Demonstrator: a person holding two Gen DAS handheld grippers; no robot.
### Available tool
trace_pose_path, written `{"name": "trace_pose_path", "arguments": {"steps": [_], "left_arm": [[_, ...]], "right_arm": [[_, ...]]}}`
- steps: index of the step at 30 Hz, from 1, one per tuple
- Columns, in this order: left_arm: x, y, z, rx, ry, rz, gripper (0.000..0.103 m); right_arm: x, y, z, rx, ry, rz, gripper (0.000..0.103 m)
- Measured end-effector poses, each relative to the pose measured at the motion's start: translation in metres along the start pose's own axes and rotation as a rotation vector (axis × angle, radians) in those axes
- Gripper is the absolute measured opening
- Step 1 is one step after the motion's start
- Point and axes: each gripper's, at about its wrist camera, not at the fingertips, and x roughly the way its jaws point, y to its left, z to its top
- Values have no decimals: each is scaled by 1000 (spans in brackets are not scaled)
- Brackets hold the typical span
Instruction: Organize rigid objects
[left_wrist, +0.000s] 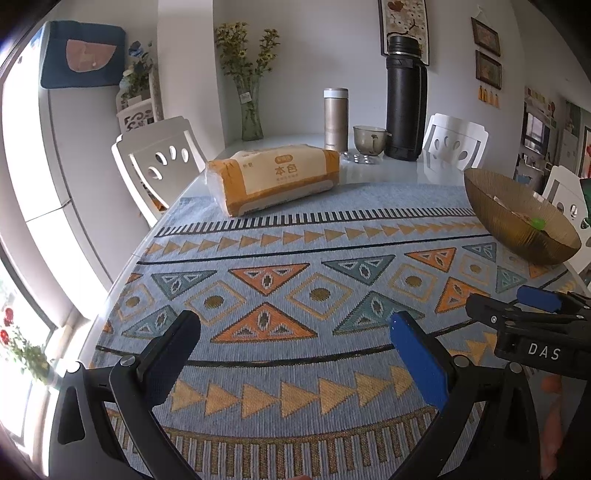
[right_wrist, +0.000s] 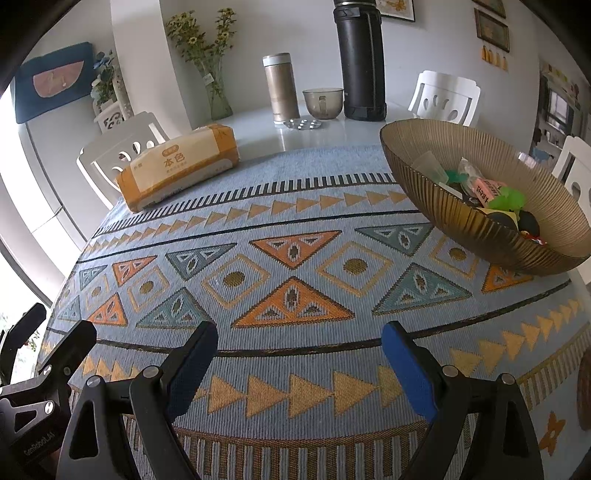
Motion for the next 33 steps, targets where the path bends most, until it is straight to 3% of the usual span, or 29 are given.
{"name": "trace_pose_path", "arguments": {"steps": [33], "left_arm": [[2, -3, -1, 4, 12, -6, 103]], "right_arm": [[2, 0, 0, 3, 12, 7, 89]]}}
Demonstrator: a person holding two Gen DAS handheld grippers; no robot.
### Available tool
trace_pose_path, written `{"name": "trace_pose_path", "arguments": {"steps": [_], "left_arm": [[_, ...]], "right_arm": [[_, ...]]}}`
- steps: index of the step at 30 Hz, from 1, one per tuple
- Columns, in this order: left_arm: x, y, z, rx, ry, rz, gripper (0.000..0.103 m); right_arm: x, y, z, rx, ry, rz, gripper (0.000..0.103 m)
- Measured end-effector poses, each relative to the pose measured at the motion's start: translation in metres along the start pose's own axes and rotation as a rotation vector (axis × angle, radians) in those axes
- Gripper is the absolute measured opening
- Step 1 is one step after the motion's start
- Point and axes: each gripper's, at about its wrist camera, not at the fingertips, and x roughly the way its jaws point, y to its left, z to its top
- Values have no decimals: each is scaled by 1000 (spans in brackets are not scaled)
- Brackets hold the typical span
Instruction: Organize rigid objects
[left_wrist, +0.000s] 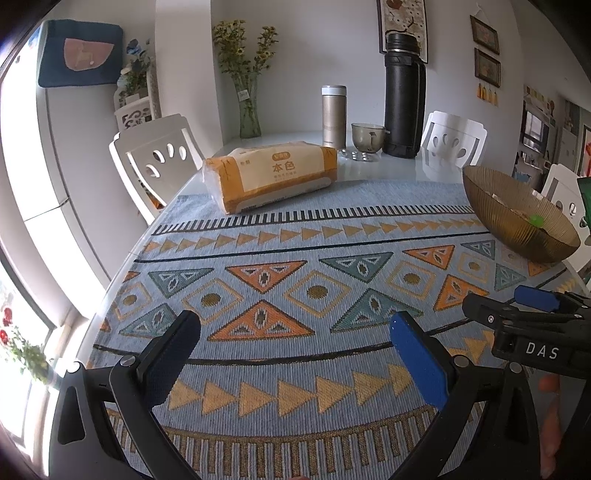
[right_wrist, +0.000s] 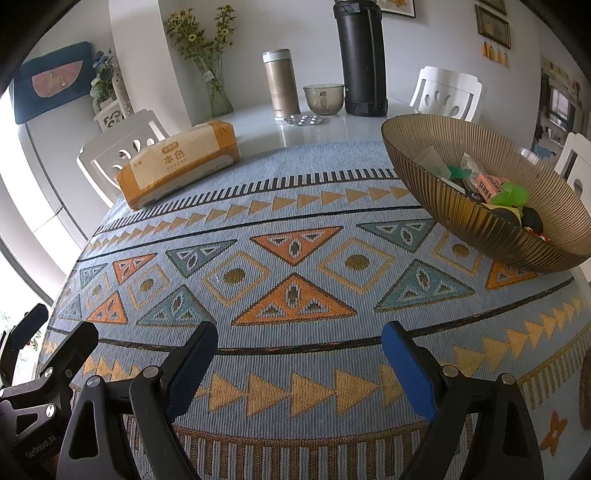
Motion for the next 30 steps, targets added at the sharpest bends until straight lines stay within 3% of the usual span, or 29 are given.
{"name": "trace_pose_path", "arguments": {"steps": [20, 27, 30], "left_arm": [[2, 0, -1, 3, 14, 21, 103], [-6, 4, 0, -6, -43, 29, 103], [-3, 5, 1, -8, -29, 30, 103]], "right_arm": [[2, 1, -2, -1, 7, 0, 89], [2, 0, -2, -3, 11, 0, 89], [2, 0, -2, -3, 10, 0, 89]]}}
